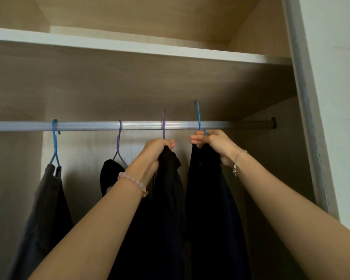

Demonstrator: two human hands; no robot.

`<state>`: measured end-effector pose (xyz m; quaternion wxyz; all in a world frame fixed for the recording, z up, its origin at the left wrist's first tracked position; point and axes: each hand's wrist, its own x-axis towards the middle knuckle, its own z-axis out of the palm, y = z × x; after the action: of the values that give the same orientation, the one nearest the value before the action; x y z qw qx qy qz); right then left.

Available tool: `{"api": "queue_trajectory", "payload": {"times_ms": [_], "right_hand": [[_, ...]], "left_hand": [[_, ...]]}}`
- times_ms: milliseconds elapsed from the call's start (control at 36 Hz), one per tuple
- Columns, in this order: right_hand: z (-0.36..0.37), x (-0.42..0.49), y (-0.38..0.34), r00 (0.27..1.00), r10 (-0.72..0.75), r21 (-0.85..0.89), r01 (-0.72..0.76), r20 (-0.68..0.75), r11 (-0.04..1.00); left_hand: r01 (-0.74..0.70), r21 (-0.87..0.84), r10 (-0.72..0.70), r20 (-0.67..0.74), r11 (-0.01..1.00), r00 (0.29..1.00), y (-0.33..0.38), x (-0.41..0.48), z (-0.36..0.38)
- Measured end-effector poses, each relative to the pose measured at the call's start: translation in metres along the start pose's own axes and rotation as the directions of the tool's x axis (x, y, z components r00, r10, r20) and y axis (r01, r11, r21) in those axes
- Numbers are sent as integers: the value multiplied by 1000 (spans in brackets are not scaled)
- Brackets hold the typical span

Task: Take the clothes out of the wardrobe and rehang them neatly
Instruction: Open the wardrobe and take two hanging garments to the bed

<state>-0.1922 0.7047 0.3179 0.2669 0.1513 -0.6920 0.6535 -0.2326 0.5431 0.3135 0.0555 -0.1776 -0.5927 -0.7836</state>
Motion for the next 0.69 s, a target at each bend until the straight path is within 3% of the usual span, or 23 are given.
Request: {"api": "queue_trajectory", "payload": {"times_ms": [139, 417, 528, 694], "right_hand": [[-5, -34, 11, 1000, 7, -5, -7, 16, 1000], [-14, -70, 4, 996, 95, 114, -94, 3, 989], [-13, -79, 5, 994, 109, 133, -108, -2, 985], [-16, -108, 18, 989, 148, 162, -149, 21, 975]], "left_hand": [[17, -71, -13, 63, 997, 998, 4, 1, -8], [-97, 82, 83, 159, 992, 984, 19, -19, -11], [-65, -14, 66, 229, 998, 971, 11, -45, -8], [-14, -56, 24, 188, 998, 982, -3, -90, -11]]}}
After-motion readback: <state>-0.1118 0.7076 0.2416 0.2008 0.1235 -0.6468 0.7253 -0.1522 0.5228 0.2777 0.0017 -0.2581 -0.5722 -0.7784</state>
